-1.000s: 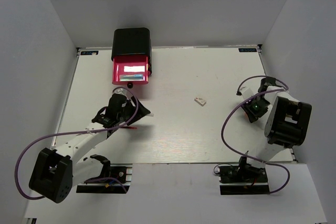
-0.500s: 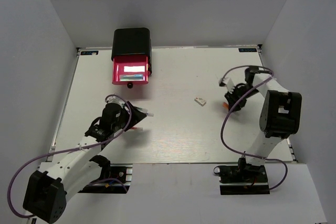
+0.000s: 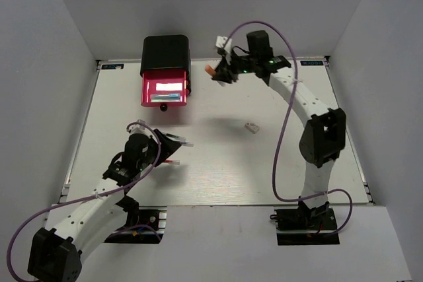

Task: Sort the stationery into containers
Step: Place the pen in the drawer.

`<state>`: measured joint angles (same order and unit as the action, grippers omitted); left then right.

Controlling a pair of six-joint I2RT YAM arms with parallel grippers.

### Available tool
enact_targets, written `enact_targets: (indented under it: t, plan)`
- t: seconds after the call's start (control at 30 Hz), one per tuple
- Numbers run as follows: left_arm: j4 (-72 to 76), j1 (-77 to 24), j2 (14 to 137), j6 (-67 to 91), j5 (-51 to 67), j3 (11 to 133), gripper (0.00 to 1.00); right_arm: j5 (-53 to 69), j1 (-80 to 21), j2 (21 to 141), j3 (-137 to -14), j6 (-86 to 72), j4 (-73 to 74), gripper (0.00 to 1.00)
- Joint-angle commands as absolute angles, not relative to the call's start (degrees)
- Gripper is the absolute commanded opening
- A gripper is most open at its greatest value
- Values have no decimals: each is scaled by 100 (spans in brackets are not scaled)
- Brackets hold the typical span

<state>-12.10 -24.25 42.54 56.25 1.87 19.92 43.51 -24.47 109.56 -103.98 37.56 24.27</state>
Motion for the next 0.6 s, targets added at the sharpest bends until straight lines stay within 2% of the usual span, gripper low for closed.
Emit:
enact_targets:
  t: [0.0,0.13,0.3,0.53,0.57]
  plan:
    - [-1274,-2452,4148,5669,9,1960,76,4615,-3057,11607,-11152,1930,610,0]
    - [-1406,-2452,4148,5669,-52,2013,76,4377,-3568,12154,-11618,1547,-560,0]
    - [-1590,-2452,3965,5669,-114,2013,76,3895,-4068,12568,-11760,1521,-1317,0]
    - [-1714,-2452,3850,5669,-228,2013,76,2971,-4219,12955,-12015,2249,-1029,3]
    - [-1714,-2452,3850,5669,-229,2013,76,2927,-4210,12955,-12032,2468,-846,8]
